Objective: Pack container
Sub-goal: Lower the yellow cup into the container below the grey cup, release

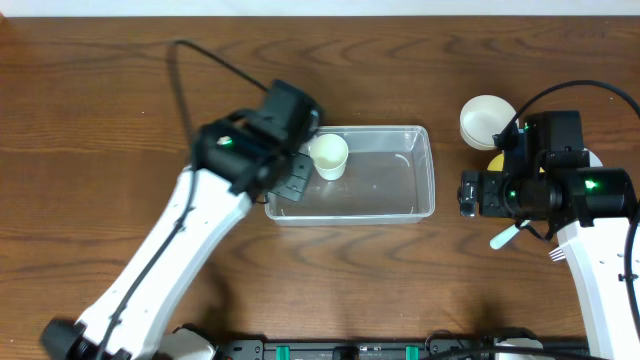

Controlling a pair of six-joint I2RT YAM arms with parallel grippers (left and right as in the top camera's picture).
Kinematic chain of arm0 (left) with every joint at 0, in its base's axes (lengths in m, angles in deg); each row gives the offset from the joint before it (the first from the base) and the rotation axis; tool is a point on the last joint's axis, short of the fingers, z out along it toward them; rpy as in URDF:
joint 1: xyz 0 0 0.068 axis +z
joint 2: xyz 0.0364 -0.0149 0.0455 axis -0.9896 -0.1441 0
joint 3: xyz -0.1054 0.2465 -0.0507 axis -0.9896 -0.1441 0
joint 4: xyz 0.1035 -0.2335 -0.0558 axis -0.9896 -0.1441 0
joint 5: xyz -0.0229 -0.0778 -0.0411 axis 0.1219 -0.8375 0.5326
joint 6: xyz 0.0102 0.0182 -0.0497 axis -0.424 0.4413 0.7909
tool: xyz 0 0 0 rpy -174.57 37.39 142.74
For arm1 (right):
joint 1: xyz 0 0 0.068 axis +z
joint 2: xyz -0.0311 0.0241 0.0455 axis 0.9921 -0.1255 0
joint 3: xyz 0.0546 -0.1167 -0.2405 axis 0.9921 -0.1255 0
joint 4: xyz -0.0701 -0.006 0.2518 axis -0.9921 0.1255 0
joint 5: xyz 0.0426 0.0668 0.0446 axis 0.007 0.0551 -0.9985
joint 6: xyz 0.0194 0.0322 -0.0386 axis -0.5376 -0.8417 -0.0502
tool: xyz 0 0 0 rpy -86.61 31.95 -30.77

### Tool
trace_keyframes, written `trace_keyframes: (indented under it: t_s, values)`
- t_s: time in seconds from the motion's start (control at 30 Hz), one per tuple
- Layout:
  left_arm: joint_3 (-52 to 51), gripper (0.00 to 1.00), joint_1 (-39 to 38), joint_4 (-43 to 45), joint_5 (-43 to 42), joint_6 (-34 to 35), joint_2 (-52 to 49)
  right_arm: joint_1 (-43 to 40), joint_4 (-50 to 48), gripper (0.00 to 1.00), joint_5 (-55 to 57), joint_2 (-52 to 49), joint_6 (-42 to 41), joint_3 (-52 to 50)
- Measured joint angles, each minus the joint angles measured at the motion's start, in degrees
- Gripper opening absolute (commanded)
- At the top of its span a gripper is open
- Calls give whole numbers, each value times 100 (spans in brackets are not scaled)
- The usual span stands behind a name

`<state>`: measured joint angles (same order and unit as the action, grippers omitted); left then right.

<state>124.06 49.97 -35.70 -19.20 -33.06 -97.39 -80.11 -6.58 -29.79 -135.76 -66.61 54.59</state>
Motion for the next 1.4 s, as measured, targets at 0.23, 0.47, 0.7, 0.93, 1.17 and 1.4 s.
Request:
trace_keyframes:
  t_s: [0.23,0.47,0.7,0.93,1.17,1.4]
  values:
    - [0,6,-203,2,-293,-94,-918,0,4,99,0,0,0,0]
    - [0,6,-205,13,-476,-98,-1569,0,9,99,0,0,0,0]
    - [0,11,-205,13,-498,-96,-1952,0,13,99,0,0,0,0]
    - [0,33,-205,-22,-555,-140,-2000,0,70,99,0,0,0,0]
    - [0,33,-205,-63,-557,-142,-2000,0,72,99,0,0,0,0]
    - [0,20,-205,-70,-560,-125,-2000,0,72,99,0,0,0,0]
